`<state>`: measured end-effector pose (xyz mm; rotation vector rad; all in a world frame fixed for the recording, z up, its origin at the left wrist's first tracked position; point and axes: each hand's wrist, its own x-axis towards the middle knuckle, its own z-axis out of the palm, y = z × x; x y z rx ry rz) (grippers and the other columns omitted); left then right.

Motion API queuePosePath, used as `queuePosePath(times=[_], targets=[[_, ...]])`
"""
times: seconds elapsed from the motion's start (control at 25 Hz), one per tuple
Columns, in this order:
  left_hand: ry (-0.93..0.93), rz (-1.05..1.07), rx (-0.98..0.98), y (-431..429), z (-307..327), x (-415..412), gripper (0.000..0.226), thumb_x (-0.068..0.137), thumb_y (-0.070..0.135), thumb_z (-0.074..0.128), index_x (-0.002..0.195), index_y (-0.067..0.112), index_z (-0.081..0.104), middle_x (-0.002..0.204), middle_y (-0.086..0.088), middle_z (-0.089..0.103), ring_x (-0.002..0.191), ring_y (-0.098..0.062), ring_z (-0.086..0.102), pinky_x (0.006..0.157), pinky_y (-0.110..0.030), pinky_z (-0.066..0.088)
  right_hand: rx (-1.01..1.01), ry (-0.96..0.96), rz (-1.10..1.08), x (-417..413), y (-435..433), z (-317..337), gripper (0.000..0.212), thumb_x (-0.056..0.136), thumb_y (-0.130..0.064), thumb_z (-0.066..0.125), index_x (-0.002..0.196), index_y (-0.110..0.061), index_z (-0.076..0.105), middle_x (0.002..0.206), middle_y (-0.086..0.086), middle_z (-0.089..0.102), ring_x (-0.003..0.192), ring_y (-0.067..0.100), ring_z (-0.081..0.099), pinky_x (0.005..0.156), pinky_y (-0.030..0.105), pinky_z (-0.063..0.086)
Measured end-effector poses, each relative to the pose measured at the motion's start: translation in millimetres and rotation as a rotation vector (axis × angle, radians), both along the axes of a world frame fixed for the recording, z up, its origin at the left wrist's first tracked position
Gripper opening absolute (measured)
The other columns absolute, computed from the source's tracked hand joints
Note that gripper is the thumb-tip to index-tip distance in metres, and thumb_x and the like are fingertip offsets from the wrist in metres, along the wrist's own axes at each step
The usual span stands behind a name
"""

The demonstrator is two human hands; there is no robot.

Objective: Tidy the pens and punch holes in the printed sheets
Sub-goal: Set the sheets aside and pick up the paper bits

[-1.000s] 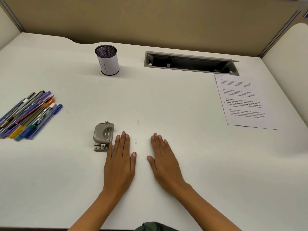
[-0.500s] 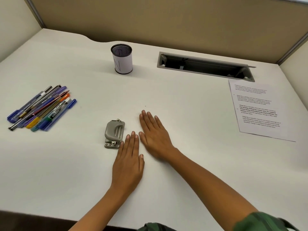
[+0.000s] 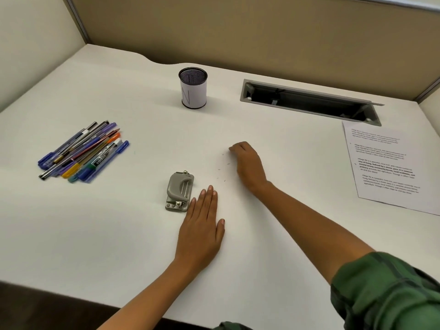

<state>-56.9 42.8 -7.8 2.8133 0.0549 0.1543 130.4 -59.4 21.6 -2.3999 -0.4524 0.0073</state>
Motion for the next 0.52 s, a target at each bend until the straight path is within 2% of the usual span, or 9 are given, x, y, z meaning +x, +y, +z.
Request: queuePosePath(times=[0.16, 0.28, 0.44, 0.52], targets=[[0.0, 0.0, 0.009, 0.6, -0.6, 4.1, 0.063, 0.095, 0.035, 0.023, 0.152, 0.008, 0.014, 0.161, -0.004, 0.009, 0.149, -0.017, 0.006, 0.121, -0.036, 0.011, -0.265, -0.173, 0.337, 6.1, 8.6, 7.4, 0.034, 0.092, 0.003, 0.046, 0.122, 0.001, 0.06, 0.12, 0.015, 0.061, 0.112, 0.03, 0.054, 0.094, 0.036, 0.045], [-0.003, 0.004, 0.005, 0.7, -2.0, 3.1, 0.064, 0.095, 0.036, 0.023, 0.152, 0.008, 0.014, 0.161, -0.004, 0.009, 0.149, -0.017, 0.006, 0.121, -0.036, 0.01, -0.363, -0.258, 0.411, -12.2, 4.9, 5.2, 0.033, 0.091, 0.002, 0.049, 0.122, 0.0, 0.061, 0.116, 0.017, 0.063, 0.107, 0.032, 0.057, 0.086, 0.041, 0.049], [-0.005, -0.001, 0.013, 0.7, -1.4, 4.1, 0.064, 0.095, 0.037, 0.021, 0.152, 0.008, 0.013, 0.161, -0.004, 0.008, 0.149, -0.016, 0.004, 0.122, -0.035, 0.007, -0.245, -0.296, 0.439, -53.9, -20.8, -2.3, 0.034, 0.087, 0.004, 0.057, 0.12, 0.001, 0.063, 0.118, 0.018, 0.066, 0.108, 0.031, 0.063, 0.09, 0.039, 0.054], [-0.005, -0.001, 0.012, 0.7, -1.7, 4.6, 0.064, 0.095, 0.036, 0.022, 0.152, 0.007, 0.014, 0.161, -0.005, 0.009, 0.149, -0.018, 0.007, 0.122, -0.036, 0.008, -0.121, -0.267, 0.303, -61.4, -26.8, -2.7, 0.034, 0.088, 0.008, 0.052, 0.118, 0.0, 0.064, 0.118, 0.015, 0.067, 0.109, 0.029, 0.063, 0.094, 0.039, 0.052]])
